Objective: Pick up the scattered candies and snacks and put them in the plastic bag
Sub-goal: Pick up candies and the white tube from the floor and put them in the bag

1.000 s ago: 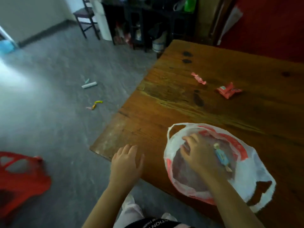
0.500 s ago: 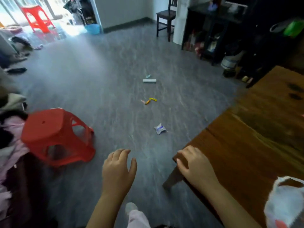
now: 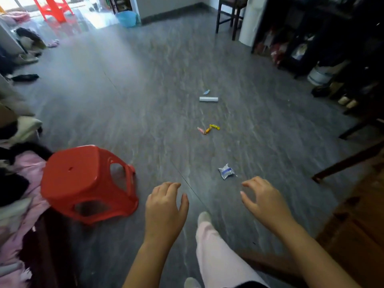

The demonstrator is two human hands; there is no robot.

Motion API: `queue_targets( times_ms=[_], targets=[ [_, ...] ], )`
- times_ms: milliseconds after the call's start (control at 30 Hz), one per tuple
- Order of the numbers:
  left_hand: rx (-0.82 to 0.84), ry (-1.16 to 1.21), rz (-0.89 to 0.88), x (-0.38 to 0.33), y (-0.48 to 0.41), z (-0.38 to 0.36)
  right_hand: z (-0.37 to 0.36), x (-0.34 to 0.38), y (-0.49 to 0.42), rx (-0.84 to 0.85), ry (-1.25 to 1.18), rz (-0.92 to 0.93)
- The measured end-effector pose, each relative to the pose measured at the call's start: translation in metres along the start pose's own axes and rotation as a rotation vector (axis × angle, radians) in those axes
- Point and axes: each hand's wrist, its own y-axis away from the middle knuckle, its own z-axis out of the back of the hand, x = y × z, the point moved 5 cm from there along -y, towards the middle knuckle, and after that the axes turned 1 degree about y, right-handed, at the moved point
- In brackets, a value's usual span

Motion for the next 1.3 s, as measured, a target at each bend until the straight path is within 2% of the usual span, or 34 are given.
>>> queue_targets(
  times_ms=[167, 400, 533, 767, 933, 1133, 1200, 1300],
  targets=[
    [0.006, -0.048, -0.010, 0.029, -0.108, 0.000, -0.011, -0.011, -0.111, -0.085, -0.061, -0.075],
    [-0.018, -0.093, -0.037, 0.047, -0.281, 0.018, 0.005, 0.024, -0.291, -0.150, -0.132, 0.000],
    [-0.037, -0.066, -0.027, 0.061, -0.358, 0.019, 0.004, 0.030, -0.377, -0.143, -0.099, -0.019],
    [-0.034, -0.070, 0.088, 0.152, -0.516, 0.017, -0.039, 0.065, -0.522, -0.101, -0.106, -0.039],
    [-0.012, -0.124, -0.001, 0.200, -0.659, 0.032, -0.061, 0.109, -0.645, -0.054, -0.086, -0.097],
    [0.059, -0.081, -0.115, 0.202, -0.803, 0.017, -0.058, 0.192, -0.776, -0.075, -0.142, 0.025],
    [0.105, -0.055, -0.138, 0.192, -0.842, 0.002, -0.060, 0.186, -0.808, -0.083, -0.170, -0.038],
    [0.162, -0.039, -0.201, 0.175, -0.899, -0.024, -0.070, 0.138, -0.849, -0.070, -0.167, -0.169]
  ],
)
